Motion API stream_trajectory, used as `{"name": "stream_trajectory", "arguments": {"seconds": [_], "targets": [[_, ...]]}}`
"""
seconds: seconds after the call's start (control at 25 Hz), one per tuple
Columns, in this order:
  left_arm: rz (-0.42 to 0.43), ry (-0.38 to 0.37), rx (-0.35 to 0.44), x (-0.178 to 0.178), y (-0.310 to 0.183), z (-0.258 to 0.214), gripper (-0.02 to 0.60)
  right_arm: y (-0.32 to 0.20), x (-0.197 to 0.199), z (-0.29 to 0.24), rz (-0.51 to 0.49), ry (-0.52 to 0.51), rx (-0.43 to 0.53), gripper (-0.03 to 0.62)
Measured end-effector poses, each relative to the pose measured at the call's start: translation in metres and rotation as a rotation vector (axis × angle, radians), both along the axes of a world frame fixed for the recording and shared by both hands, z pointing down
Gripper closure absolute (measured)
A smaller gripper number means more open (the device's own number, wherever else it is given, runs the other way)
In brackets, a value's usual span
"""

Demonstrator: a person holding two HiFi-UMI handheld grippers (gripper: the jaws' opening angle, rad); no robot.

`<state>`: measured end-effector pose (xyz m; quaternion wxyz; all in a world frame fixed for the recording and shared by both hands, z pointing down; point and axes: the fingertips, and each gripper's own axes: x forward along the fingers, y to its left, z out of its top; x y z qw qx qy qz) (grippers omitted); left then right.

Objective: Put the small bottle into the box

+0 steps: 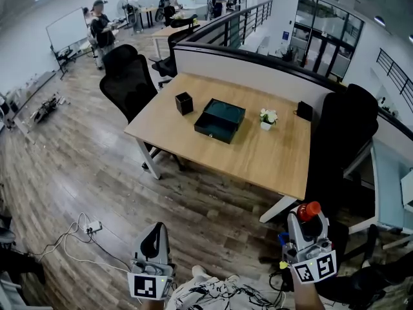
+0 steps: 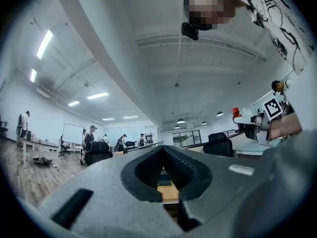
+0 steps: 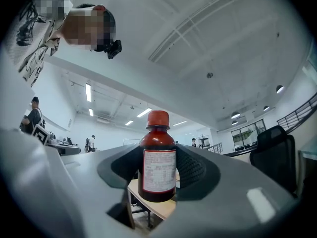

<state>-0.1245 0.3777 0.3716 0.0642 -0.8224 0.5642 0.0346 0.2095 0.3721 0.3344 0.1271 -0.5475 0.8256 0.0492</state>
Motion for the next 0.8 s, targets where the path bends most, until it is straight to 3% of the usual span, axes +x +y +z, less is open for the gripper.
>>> {"name": "stream_trajectory", "arguments": {"seconds": [0.48,0.8], "targets": [[0.043,0.017,-0.018,-0.044,-0.023,0.017,0.583,-0.006,-0.031,0.022,0.099,0.001,-0.045,0.365],[0.053,0.052,-0.04,-0.05,-0.044,0.024,0.581,-0.017,-0.033,0.032,0.13,0.007,-0.085,0.365]]}}
